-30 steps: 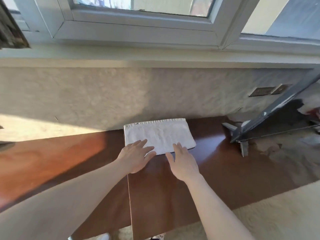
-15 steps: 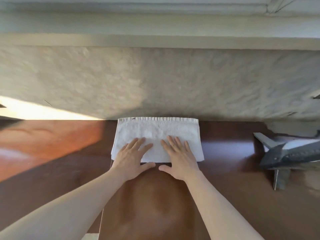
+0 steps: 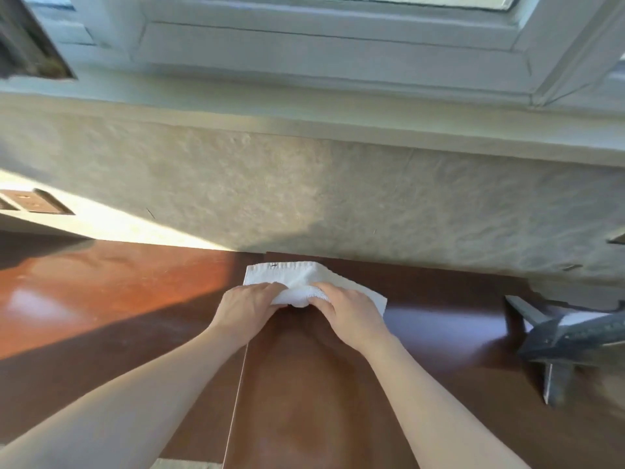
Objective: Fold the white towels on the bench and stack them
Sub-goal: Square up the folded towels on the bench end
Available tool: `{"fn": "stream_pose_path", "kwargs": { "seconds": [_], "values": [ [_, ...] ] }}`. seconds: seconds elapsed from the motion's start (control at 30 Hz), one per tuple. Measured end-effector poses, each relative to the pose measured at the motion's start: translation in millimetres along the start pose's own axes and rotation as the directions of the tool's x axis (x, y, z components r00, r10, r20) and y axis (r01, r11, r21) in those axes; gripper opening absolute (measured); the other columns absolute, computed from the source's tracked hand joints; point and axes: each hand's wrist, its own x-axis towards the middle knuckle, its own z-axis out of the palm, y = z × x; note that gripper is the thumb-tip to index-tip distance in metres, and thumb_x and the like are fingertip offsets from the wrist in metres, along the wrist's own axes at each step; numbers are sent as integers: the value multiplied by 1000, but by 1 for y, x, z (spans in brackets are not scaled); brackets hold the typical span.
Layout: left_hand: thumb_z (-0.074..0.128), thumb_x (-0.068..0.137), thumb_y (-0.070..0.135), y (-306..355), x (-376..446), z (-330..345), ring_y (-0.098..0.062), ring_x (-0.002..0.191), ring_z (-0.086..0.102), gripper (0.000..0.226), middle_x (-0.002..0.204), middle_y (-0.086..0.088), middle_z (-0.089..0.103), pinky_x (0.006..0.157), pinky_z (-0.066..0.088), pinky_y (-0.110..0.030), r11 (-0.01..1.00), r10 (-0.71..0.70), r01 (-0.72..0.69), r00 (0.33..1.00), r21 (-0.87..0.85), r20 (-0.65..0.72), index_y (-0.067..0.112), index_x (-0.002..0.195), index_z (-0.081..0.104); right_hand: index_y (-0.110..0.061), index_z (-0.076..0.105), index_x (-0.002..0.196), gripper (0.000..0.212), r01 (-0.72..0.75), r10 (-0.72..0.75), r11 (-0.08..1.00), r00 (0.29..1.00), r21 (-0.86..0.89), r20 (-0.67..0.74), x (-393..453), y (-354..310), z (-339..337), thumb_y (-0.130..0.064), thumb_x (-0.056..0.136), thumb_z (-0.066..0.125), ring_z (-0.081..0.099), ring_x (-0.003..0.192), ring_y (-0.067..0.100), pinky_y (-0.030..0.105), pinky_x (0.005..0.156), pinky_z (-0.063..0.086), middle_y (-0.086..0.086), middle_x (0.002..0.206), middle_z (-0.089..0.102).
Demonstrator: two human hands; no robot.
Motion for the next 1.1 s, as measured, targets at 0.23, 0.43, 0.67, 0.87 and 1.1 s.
{"fn": "stream_pose_path", "kwargs": {
  "seconds": [0.23,0.43,0.67,0.87,1.1],
  "values": [
    [77,86,37,-123,-90,-79,-26,75,70,21,83,5,74,62,33,-27,997,-27,6,967,-82,-254,25,103,74,-20,58,120,32,66,-67,991,998,-112,-5,12,-150,20,-44,105,44,64,100,35,43,78,48,7,107,72],
    [62,83,57,-274,-194,-136,-23,68,67,28,75,9,69,55,30,-26,985,-153,106,901,-134,-406,33,94,68,-19,60,112,31,195,-198,975,980,-109,-23,31,-327,70,-46,104,45,62,100,34,41,72,36,8,105,71],
    [52,81,58,-418,-309,-218,-14,62,66,32,72,16,70,47,22,-17,988,-135,154,813,-14,-566,34,88,72,-20,55,102,44,375,-371,924,927,-80,59,48,-498,133,-62,88,64,63,92,31,39,67,35,5,96,70],
    [61,92,58,-521,-376,-264,-20,91,68,33,98,10,75,70,41,-32,968,-187,235,906,83,-380,35,114,69,-29,61,104,26,432,-413,894,897,-122,156,96,-582,171,-52,91,62,64,95,24,36,78,50,-3,100,70],
    [61,84,72,-628,-399,-279,-22,68,55,51,70,9,54,62,30,-33,941,-272,318,913,114,-304,21,89,64,-35,56,105,19,540,-534,827,842,-157,83,181,-670,207,-50,94,56,64,90,24,37,72,50,-8,98,68]
  ]
}}
